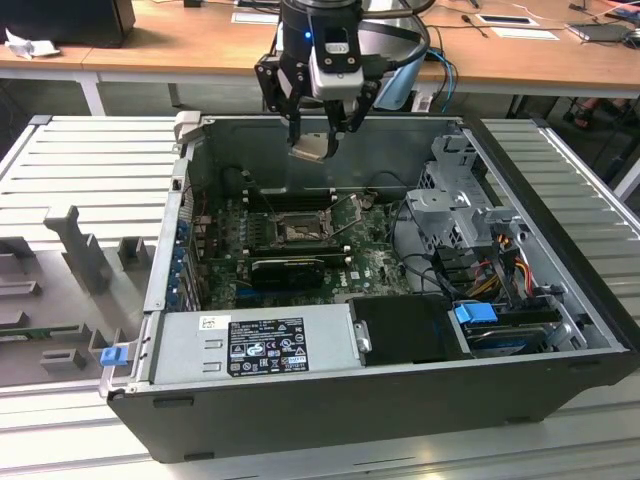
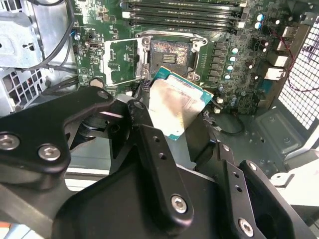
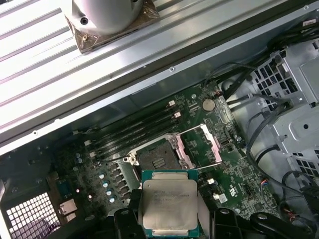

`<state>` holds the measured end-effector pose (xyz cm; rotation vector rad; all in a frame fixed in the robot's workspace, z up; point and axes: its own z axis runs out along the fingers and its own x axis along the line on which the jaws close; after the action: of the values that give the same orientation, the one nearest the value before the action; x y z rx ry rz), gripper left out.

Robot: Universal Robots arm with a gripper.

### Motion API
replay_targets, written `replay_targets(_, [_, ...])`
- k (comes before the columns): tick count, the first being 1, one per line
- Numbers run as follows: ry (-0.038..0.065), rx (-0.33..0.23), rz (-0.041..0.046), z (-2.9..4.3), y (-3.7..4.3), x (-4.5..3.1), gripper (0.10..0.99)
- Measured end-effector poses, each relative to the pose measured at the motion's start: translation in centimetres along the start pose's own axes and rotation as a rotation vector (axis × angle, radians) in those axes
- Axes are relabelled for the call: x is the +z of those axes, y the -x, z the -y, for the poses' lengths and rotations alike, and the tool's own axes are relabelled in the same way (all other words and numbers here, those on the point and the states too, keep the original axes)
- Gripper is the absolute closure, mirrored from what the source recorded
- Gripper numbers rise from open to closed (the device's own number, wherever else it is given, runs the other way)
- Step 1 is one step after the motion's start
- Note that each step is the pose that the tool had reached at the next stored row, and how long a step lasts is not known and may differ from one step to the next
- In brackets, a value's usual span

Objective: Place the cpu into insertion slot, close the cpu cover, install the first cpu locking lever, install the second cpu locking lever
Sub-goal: 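Place the cpu into insertion slot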

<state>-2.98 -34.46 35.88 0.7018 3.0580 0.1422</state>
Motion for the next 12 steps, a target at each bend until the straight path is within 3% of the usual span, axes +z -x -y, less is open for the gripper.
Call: replay_targets(12, [0.002,0.081,0.0072,0.01,-0.01,0.06,0.557])
